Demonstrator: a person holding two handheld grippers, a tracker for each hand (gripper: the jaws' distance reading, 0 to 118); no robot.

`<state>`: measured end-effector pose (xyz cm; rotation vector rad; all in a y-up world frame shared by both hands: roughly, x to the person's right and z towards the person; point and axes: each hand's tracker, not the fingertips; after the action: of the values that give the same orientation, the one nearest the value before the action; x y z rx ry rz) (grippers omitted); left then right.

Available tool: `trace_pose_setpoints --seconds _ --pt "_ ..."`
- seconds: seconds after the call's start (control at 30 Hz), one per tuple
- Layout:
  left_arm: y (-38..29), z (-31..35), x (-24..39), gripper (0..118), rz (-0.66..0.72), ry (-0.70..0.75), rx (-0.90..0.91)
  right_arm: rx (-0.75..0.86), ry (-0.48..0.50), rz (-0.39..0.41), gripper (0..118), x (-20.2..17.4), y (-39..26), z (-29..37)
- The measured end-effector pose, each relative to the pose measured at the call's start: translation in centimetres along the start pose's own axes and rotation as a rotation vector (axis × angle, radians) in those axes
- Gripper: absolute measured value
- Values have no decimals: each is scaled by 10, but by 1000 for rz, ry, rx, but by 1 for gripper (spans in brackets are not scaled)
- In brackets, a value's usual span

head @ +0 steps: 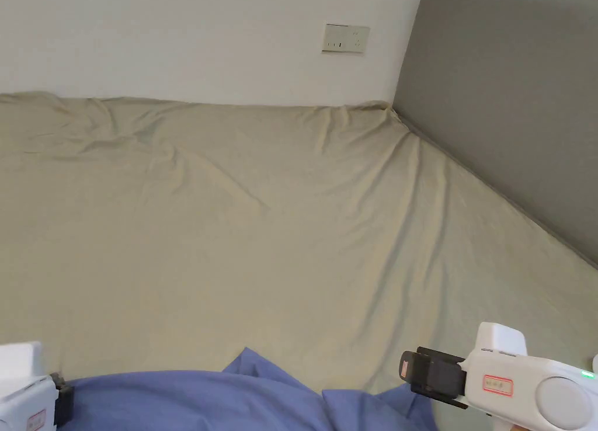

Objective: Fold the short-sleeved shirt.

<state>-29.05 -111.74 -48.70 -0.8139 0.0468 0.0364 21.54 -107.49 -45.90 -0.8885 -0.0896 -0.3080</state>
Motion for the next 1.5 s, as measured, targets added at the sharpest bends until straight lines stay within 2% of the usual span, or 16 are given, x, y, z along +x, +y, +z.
trace_pose_setpoints --seconds 0.1,0.17,0.2,0.23,0.27,0.3,0.33,0.4,0.47,0.53,0.6,0.7,0.93,1.2,1.33,1.5 --pt "0 0 0 5 -6 5 0 -91 -24 30 84 -5 1 -34" --pt "0 1 -1 5 -2 2 2 -175 -77 48 70 -11 -2 -51" --pt "0 1 -1 5 -1 1 1 -155 -133 72 57 -17 -5 -50" --pt "1 1 0 5 0 1 0 -123 -154 146 21 -26 -3 -42" --pt "1 0 -1 5 -2 3 -2 -133 -130 192 8 -30 -2 -37" --pt "2 1 1 5 -5 9 -4 -150 -39 194 8 -30 -1 -33" --pt "4 2 4 5 -11 20 -8 -166 -6 148 8 -33 -1 -28" --pt "12 8 7 5 0 41 -46 -220 59 145 8 -39 3 -22" --pt "22 20 2 5 81 -41 -119 -163 46 204 8 -45 7 -4" --pt "31 49 -8 5 132 -117 -40 -73 -3 251 8 -53 16 21" --pt "46 82 -18 5 141 -96 54 12 4 230 8 -54 28 51" --pt "77 134 -37 5 158 -139 136 151 34 194 8 -54 55 107" --pt "151 267 -66 5 124 -49 401 416 106 176 8 -71 114 238" --pt "219 377 -98 5 134 107 614 631 145 142 8 -108 188 332" --pt "246 405 -105 5 140 155 658 684 149 128 8 -133 224 357" --pt "273 404 -107 5 115 211 680 729 121 144 8 -162 265 359"
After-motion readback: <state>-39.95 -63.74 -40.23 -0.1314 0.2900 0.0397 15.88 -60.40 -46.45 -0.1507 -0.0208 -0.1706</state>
